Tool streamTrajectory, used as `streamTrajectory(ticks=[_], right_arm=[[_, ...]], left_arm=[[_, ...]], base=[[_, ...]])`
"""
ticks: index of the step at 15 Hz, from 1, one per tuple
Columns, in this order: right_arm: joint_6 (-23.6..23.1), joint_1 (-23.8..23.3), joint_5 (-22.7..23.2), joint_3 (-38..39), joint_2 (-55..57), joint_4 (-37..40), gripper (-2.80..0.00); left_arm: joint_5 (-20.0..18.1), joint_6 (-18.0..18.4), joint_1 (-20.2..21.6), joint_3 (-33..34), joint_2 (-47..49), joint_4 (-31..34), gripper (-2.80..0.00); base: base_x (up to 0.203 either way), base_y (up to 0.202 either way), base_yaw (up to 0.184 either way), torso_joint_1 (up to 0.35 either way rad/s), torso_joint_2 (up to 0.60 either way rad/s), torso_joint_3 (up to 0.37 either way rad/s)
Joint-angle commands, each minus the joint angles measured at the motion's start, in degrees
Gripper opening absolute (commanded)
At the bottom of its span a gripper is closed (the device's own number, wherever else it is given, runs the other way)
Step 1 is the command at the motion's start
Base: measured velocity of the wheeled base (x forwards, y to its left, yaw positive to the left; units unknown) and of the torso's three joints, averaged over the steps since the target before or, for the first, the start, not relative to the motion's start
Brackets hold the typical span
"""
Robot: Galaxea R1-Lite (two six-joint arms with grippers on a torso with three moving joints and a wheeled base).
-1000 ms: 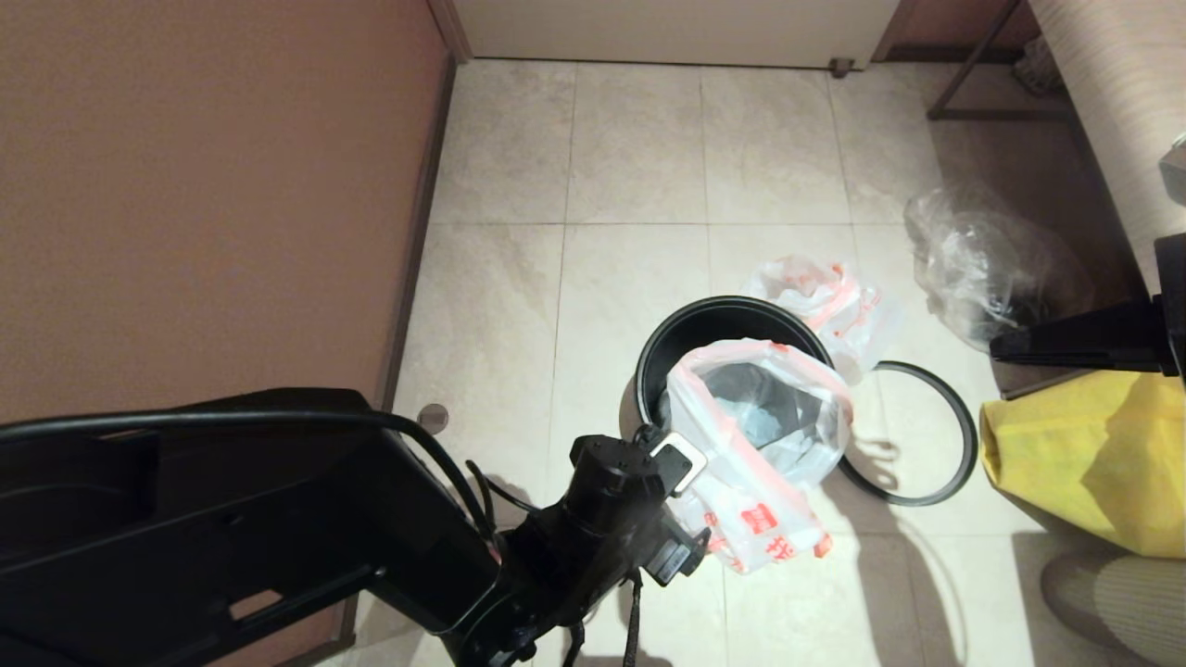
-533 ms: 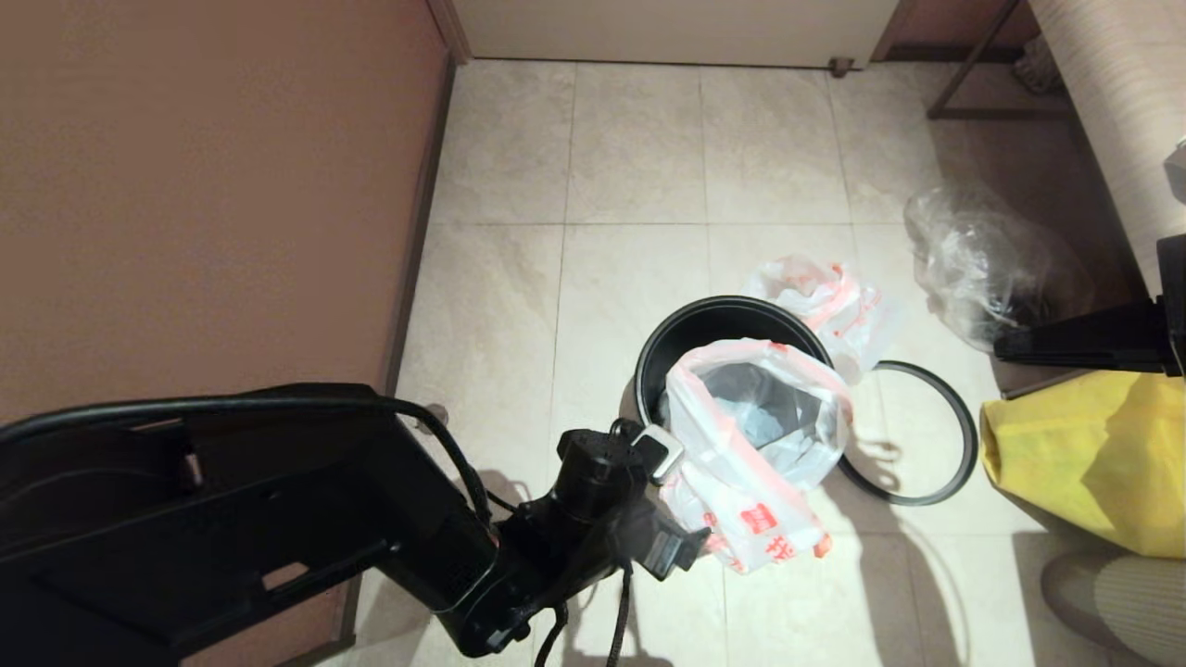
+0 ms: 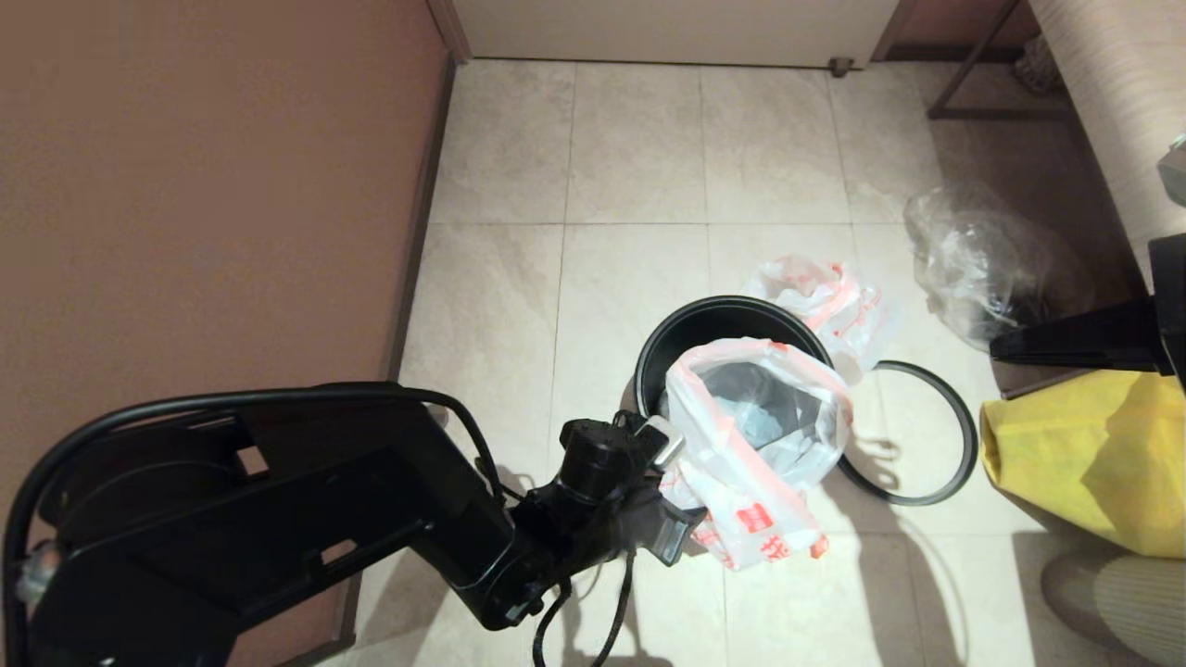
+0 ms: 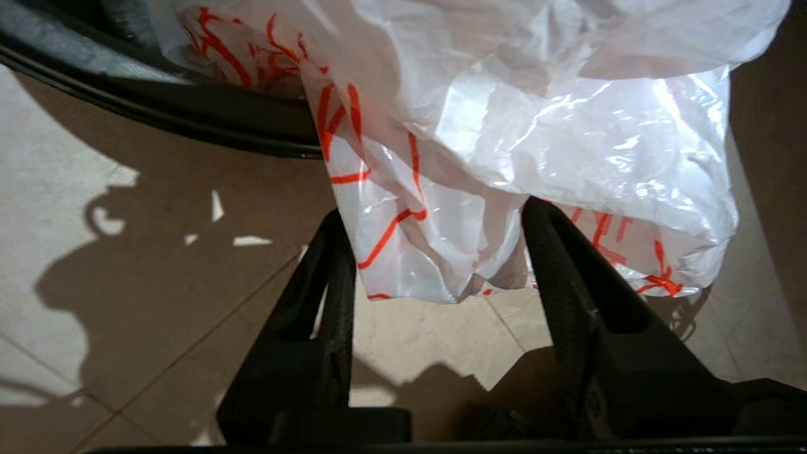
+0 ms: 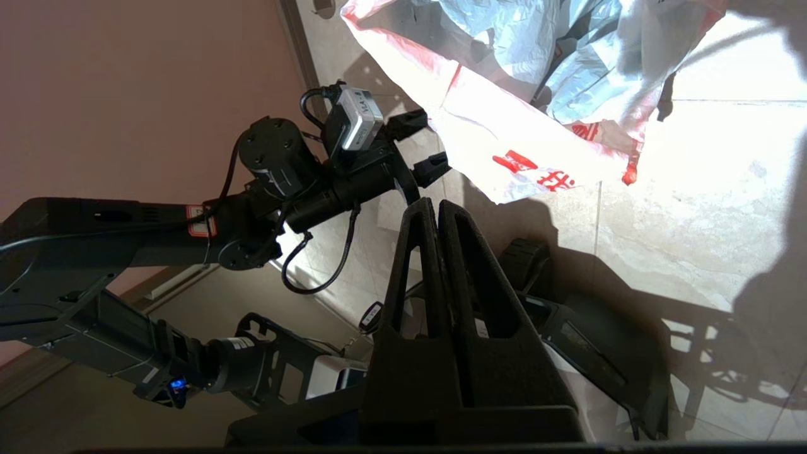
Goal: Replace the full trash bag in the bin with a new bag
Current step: Put the new garbage bag on the trash can
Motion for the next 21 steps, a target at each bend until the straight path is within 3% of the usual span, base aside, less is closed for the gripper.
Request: streamTrajectory(ticks=[1,6,11,16,21], right_arm=[[0.1,0.1,0.2,-0.1,0.2,0.2,-2.80],[0.1,0.0,-0.2,-0.1,-0.4,0.9,-2.80],[0.1,0.2,-0.8,-0.2,-0.7,1.6,-2.80],[0.1,0.4,-0.8,-0.1,-0.9,1.5,-2.80],[0.0,0.5,-0.5,-0.1,-0.9,1.2,-2.80]], left_arm=[[-0.3,-0.3,-0.4,0.3,0.2,-0.3,-2.80],[-0.4,-1.5,-1.3,1.9,-1.5,-0.3,-2.80],[0.5,-1.2,-2.4,2.2,-9.9,-0.2,-2.80],[7.0,-0.7,-1.0,-11.1,-3.0,0.2,-2.80],[14.3,3.0,1.3,-29.3,9.6,3.0,-2.80]], base=[[0.000,0.000,0.000,0.000,0.00,0.000],[0.000,0.000,0.000,0.000,0.00,0.000],[0.000,0.000,0.000,0.000,0.00,0.000],[0.000,0.000,0.000,0.000,0.00,0.000],[0.000,0.000,0.000,0.000,0.00,0.000]])
